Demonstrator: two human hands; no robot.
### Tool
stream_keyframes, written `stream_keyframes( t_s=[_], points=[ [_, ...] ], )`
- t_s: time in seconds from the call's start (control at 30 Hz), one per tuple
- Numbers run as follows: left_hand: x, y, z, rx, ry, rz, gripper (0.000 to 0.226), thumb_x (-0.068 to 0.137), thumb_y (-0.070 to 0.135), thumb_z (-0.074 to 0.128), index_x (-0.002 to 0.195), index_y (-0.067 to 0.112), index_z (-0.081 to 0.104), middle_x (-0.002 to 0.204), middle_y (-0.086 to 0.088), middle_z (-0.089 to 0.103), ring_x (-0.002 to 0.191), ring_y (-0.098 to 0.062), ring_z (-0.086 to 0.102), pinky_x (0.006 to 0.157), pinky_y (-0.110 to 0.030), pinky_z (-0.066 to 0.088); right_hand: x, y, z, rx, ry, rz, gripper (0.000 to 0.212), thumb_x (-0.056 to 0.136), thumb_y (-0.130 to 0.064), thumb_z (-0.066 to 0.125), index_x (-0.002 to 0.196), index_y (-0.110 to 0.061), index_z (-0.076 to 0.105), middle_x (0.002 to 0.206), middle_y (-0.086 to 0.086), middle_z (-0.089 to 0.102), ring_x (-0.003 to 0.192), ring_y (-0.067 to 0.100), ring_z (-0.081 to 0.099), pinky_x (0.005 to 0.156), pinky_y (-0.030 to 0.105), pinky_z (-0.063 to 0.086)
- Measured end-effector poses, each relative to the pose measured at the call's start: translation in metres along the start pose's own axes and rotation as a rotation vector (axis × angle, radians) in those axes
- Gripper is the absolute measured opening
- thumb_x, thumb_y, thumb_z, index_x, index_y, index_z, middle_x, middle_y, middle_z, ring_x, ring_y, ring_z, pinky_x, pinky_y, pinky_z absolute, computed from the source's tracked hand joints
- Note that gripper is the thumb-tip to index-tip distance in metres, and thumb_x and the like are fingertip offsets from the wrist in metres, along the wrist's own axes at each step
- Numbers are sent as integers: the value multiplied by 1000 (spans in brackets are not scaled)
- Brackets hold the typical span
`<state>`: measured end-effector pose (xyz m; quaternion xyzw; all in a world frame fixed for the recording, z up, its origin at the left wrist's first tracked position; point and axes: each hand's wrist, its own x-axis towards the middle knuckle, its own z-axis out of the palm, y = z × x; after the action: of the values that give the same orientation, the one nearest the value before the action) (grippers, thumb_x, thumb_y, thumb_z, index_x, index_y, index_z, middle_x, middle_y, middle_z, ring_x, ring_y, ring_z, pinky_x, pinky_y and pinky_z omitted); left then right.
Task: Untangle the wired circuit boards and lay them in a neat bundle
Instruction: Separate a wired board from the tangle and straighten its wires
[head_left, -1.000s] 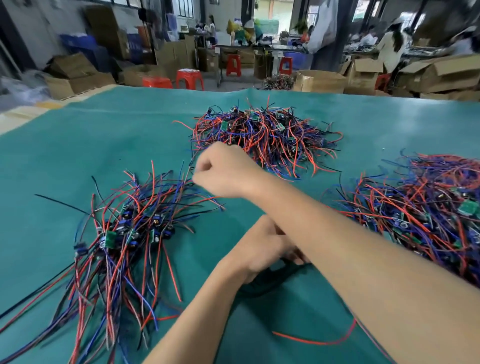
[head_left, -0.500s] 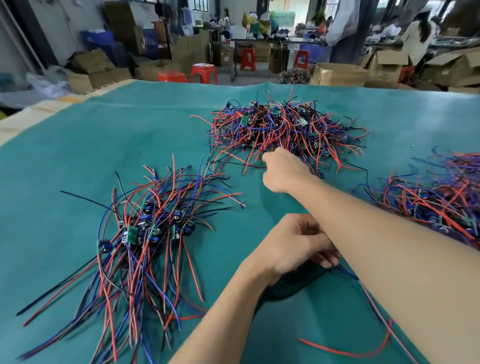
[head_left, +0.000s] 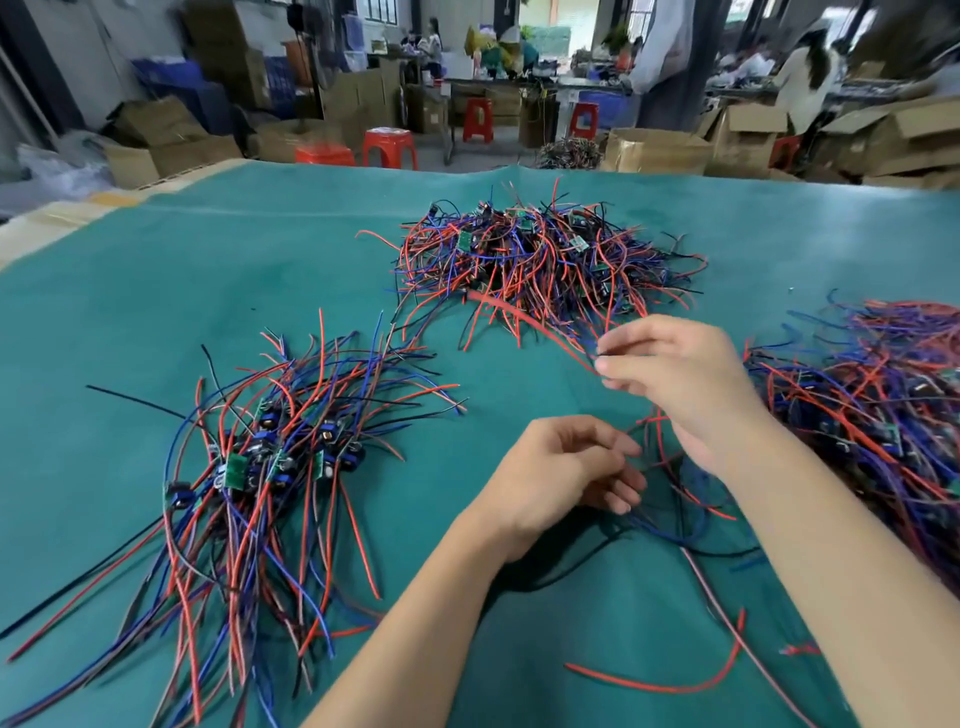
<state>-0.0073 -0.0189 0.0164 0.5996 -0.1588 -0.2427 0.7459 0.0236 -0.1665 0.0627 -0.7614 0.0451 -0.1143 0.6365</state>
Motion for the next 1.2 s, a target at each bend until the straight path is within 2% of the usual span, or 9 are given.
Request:
stream_keyframes(
  t_s=[0.13,0.2,0.3,0.37,0.5,0.67,0.83,1.07,1.2],
  points=[
    [3,3,2,-115,83,-29,33,108,22,38,105,-2,60,78,-21,68,59,-20,64,58,-23,55,-45,9,-23,320,-24,47,30,79,16,67,80,-13,74,85,8,74,76,14,69,70,25,59],
    [5,3,2,-135,93,-38,43,106,34,39,101,-3,61,79,-21,69,60,-22,65,58,-24,55,-60,22,-19,279,8,43,32,77,19,66,81,-12,74,86,8,75,76,13,70,68,22,57],
    [3,0,0,-93,65,-2,28,99,22,57,104,-5,62,85,-20,68,65,-21,65,62,-24,54,-61,32,-9,140,63,-8,35,75,21,69,85,-13,71,89,6,76,79,12,71,71,22,56],
    [2,-3,-2,-79,70,25,17,93,9,64,105,-3,63,86,-18,70,69,-21,66,64,-24,55,-60,32,-8,183,80,25,37,73,22,71,85,-13,71,90,5,75,79,12,71,70,22,55],
    [2,-5,-3,-84,84,63,15,92,-3,61,106,-6,64,84,-16,71,70,-18,67,64,-20,54,-61,32,-14,303,117,121,34,71,19,75,92,-7,71,91,11,73,80,21,71,76,34,60],
    [4,-7,0,59,174,114,8,96,3,60,92,1,66,77,-11,70,57,-10,56,48,-15,41,-60,26,-13,439,104,201,29,81,10,76,105,-3,67,81,10,74,74,17,74,68,26,60],
    [3,-8,-1,120,167,90,11,95,12,65,85,9,67,73,-8,71,50,-7,49,47,-14,37,-59,27,-18,391,118,188,26,81,1,80,103,-4,67,82,10,77,78,16,74,67,23,57],
    [2,-8,1,203,122,82,26,97,19,62,80,0,67,57,-9,62,40,-10,35,39,-14,26,-56,28,-27,252,110,85,22,78,4,81,94,-11,76,87,6,80,85,14,76,81,23,59],
    [0,-4,1,226,80,89,26,97,20,62,77,4,67,51,-5,57,38,-9,30,38,-14,23,-54,27,-30,187,206,-32,26,75,12,79,74,-13,76,85,3,79,76,12,76,75,17,57]
  ],
)
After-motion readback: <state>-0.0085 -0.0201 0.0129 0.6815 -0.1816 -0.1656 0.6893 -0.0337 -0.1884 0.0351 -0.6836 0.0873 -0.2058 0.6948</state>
